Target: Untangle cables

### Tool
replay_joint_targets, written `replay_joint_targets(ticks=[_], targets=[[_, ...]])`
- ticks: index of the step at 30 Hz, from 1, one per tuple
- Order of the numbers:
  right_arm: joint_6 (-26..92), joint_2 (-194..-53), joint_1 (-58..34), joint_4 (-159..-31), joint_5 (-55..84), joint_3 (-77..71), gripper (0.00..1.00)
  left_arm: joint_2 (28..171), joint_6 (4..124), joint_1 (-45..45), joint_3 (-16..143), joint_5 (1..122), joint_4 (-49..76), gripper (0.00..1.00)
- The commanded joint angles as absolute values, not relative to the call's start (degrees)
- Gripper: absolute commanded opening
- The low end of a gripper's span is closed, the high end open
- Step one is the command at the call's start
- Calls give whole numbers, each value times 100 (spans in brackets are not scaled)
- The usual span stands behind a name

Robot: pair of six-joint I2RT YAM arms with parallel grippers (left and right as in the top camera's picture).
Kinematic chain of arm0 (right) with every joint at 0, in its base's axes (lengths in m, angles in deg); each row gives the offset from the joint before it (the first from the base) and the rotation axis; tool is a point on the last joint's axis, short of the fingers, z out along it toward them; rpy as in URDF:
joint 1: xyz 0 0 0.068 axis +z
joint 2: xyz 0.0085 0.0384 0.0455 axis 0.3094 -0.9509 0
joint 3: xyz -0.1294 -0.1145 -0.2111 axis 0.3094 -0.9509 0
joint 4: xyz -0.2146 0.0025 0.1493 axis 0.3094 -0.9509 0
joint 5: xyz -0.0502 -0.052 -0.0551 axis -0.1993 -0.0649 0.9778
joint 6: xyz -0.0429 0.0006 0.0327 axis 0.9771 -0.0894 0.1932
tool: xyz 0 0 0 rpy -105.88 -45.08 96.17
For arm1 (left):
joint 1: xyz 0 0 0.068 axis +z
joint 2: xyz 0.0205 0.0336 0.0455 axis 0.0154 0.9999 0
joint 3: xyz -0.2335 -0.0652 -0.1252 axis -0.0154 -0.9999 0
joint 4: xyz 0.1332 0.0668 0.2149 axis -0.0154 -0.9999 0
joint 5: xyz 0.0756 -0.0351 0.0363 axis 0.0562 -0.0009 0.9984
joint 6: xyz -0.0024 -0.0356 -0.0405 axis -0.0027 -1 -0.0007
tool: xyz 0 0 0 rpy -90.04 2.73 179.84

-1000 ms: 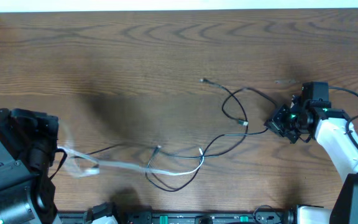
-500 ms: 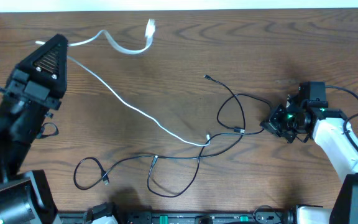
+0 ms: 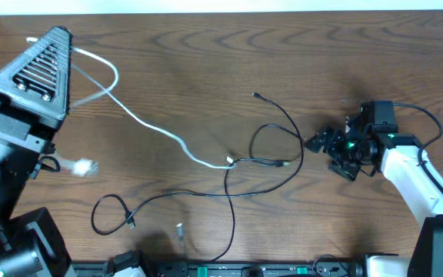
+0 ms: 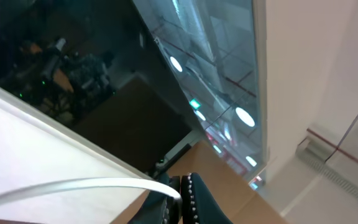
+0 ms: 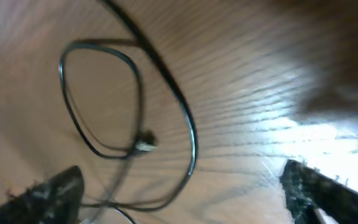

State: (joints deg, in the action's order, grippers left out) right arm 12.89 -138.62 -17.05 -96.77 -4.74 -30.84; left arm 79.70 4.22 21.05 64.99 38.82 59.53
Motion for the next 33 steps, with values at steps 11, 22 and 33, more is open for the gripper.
replay_joint_targets(ticks=[11,22,33], targets=[[2550,-12644,-1677,-9638,-3359,-2526,99,7955,-114,2111,6547,3919,5015,7],[2554,-11182,-5,-8010,-2267,-2393,99,7952,-564,1737,6547,3982,4742,7],[2764,-12174,2620,-6373,-511,-2404,99,7952,-560,1707,6547,3866,4738,7]])
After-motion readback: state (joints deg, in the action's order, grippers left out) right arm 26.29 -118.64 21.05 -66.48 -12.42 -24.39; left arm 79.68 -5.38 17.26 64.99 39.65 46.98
